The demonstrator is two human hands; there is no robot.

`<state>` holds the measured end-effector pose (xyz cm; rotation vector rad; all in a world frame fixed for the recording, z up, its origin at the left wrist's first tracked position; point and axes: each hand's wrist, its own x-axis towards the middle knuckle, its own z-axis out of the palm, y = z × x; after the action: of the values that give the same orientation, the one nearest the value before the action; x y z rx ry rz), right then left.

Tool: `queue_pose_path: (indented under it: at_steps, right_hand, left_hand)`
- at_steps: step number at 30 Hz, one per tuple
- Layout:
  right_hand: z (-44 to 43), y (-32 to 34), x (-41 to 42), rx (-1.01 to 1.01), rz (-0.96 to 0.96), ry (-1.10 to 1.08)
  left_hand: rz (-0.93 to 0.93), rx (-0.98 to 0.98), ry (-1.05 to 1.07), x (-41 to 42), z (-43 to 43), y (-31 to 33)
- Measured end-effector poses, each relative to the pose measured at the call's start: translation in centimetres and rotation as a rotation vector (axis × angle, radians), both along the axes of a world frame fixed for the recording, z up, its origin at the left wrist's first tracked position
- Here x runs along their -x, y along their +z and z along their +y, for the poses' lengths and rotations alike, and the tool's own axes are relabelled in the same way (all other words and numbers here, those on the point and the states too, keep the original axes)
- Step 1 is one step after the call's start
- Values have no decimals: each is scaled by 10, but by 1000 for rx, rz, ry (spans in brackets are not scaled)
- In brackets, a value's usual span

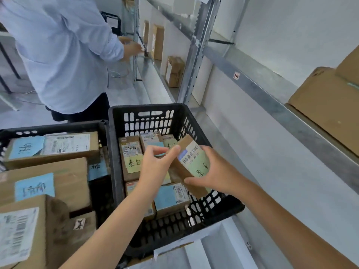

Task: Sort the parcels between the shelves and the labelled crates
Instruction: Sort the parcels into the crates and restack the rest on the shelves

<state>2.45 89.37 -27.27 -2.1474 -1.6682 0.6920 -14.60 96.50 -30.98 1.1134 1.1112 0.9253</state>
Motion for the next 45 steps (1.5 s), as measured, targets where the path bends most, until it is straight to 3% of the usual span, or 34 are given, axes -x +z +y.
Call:
queue_pose_path:
  at_steps: [5,12,18,21,31,35,45]
  right_hand:
    - [15,-7,-5,-21,-154,20]
    - [33,-50,-20,231,-310,-204]
    - [28,-102,-15,339,-578,-177]
    - [31,-119,-10,320,-634,-132]
    - [47,-116,-6,536,-733,-114]
    - [42,-121,7,549,-858,-49]
    - [36,-138,-11,467,-575,-103]
  left_hand:
    - [30,41,1,-6,11,-10]
    - [189,77,-88,-5,25,-22]
    - [136,114,-24,6,21,-41]
    - [105,131,-3,9,18,-48]
    - [61,144,21,11,19,-50]
    - [38,156,12,8,18,-50]
    - [52,150,-1,2,18,-50]
